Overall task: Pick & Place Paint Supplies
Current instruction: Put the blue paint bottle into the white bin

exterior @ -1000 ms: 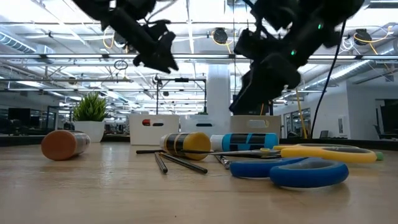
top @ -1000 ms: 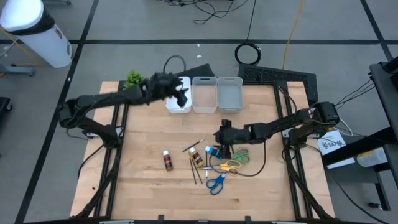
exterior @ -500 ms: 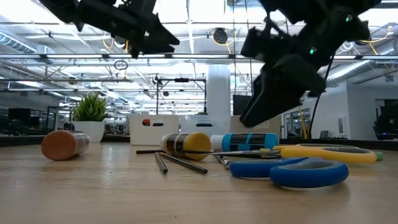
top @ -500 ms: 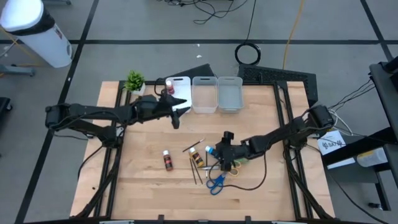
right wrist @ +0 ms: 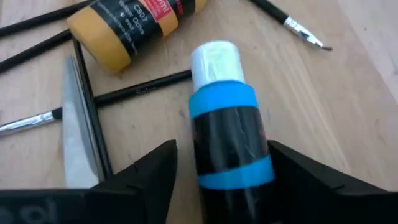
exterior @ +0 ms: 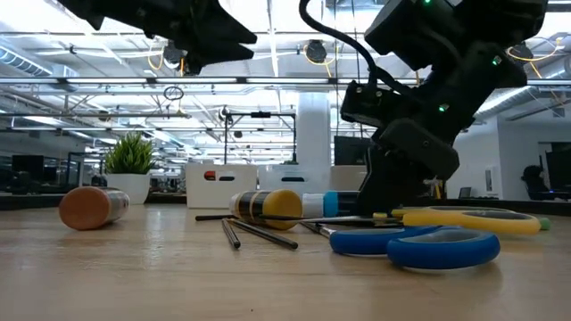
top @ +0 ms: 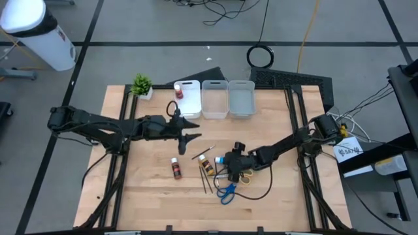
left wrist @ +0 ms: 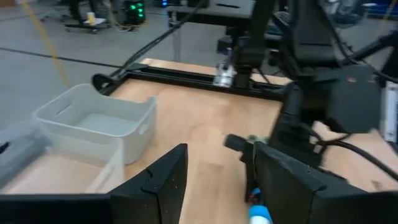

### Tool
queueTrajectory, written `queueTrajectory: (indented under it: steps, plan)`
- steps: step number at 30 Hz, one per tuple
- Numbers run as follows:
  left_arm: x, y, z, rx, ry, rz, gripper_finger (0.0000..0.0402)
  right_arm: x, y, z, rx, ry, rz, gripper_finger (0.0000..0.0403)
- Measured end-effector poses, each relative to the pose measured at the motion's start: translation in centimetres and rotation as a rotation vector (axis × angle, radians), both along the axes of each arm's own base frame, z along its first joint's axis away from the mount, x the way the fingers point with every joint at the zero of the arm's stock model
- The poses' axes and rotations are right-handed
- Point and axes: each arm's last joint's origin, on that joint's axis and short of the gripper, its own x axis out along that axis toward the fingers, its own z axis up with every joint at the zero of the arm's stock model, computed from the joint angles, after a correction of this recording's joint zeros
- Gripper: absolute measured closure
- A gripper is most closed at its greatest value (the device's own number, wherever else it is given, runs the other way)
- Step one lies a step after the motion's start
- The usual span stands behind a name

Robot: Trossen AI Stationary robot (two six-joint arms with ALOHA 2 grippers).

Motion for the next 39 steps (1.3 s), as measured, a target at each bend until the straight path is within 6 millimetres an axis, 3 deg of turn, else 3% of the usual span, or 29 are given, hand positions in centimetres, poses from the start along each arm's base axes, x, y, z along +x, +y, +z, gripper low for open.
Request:
queueTrajectory:
  steps: [8,16,22,29,39]
  plan:
    - [-0.1,-1.9,-0.1,-0.003,0.006,-0.072,0.0214,0.1,0.0,0.2,0.009,-0.023,-0.008,0.03]
    - [0.5,-2.6,-1.0,-0.014,0.037,-0.087,0.0215,0.6,-1.3,3.9,-0.138,-0.203,-0.028,0.0301]
    - [0.8,-2.7,-2.0,-0.08,0.08,-0.073,0.0215,1.8,-1.1,5.6,-0.072,-0.455,0.065,0.0298]
    - [1.6,-3.3,-2.9,-0.1,0.11,-0.203,0.0215,1.2,-0.8,5.3,-0.048,-0.564,0.117,0.0302]
    - [2.7,-4.0,-4.9,-0.08,0.155,-0.228,0.0215,1.2,-0.5,5.9,-0.047,-0.647,0.132,0.0302]
